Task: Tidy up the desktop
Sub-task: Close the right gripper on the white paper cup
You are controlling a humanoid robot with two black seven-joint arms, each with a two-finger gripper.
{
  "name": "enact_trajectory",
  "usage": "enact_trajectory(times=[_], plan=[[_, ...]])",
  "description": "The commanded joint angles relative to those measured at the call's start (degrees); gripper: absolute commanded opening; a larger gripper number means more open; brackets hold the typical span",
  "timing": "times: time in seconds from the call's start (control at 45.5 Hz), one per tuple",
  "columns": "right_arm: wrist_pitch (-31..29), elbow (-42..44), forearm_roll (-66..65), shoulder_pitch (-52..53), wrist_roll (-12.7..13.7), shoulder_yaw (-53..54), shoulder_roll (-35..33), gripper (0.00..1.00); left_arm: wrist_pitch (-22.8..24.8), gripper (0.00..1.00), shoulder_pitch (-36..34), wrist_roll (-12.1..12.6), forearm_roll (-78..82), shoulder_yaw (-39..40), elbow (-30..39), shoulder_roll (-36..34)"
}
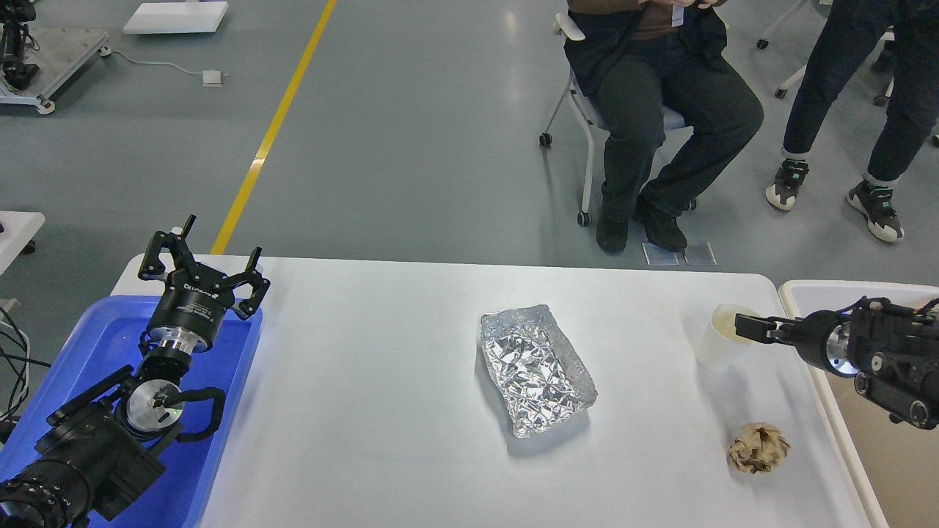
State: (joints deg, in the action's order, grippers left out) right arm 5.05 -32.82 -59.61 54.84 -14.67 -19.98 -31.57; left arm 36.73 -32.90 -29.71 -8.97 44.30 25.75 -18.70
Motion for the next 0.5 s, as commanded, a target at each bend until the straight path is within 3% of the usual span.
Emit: enact_trajectory(times=[0.0, 0.11, 0.263, 0.329, 0.395, 0.483], plan=[[0.22, 0.56, 0.02, -1.32, 0.00, 0.91, 0.99, 1.00, 0.00, 1.00, 0.03, 0.00, 0.00, 0.00, 0.00, -0.03], [0.31, 0.56, 0.02, -2.11, 0.00, 1.88, 1.25, 1.00, 0.00, 1.00, -0.06, 0.00, 0.00, 0.00, 0.00, -0.03], [0.31, 0.56, -0.15, -2.64, -0.09, 1.97, 1.25, 0.80, 0.00, 1.00, 0.03, 0.00, 0.00, 0.00, 0.00, 0.06], [0.31, 0.65, -0.15, -2.64, -0.01, 1.97, 1.25, 0.77, 0.00, 1.00, 0.03, 0.00, 0.00, 0.00, 0.00, -0.02], [0.22, 0.56, -0.15, -2.64, 0.00, 1.97, 1.25, 0.57, 0.00, 1.00, -0.06, 0.00, 0.00, 0.00, 0.00, -0.02], [0.22, 0.65, 0.02, -2.55, 0.00, 2.32, 1.25, 0.54, 0.00, 1.00, -0.06, 0.00, 0.00, 0.00, 0.00, -0.02]])
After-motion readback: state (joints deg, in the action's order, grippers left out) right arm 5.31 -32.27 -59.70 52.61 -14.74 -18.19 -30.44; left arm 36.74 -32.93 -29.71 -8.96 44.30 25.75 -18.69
